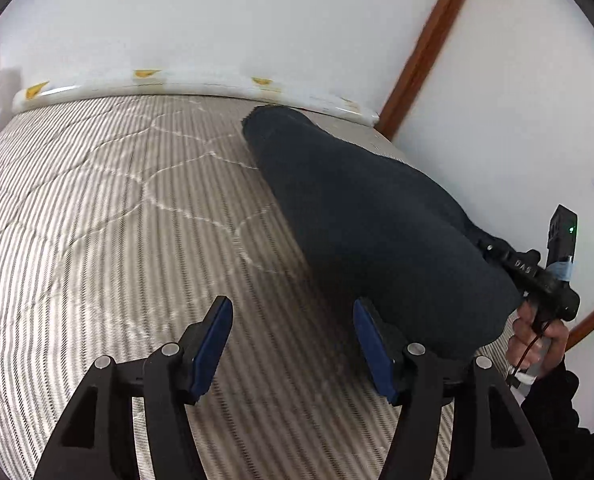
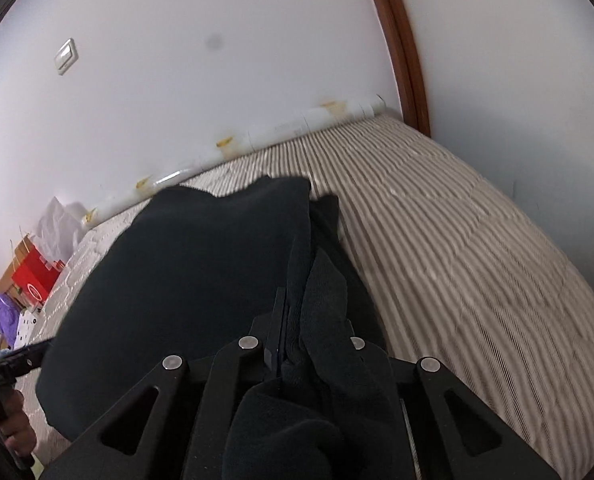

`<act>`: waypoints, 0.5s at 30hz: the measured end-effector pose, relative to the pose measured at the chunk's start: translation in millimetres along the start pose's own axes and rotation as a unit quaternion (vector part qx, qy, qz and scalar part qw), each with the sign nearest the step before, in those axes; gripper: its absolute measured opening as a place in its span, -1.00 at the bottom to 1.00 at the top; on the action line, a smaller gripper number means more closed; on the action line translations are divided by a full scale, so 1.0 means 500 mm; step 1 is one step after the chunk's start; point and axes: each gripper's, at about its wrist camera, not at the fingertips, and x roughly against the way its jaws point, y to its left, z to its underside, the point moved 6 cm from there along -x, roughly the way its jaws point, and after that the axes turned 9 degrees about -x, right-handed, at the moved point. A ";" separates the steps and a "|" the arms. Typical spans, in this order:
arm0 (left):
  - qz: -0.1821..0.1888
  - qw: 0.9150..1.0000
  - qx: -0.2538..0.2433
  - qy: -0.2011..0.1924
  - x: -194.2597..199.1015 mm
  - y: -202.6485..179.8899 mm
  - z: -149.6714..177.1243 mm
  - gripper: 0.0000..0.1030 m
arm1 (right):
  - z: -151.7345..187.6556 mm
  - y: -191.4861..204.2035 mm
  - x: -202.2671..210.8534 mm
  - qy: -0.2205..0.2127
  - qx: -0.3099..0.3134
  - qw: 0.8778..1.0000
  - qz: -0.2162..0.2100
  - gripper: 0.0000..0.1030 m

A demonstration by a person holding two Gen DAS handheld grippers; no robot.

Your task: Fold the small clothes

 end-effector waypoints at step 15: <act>0.007 0.999 -0.043 0.015 -0.009 -0.074 0.006 0.19 | 0.055 -0.010 0.069 0.001 0.041 0.996 0.075 -0.38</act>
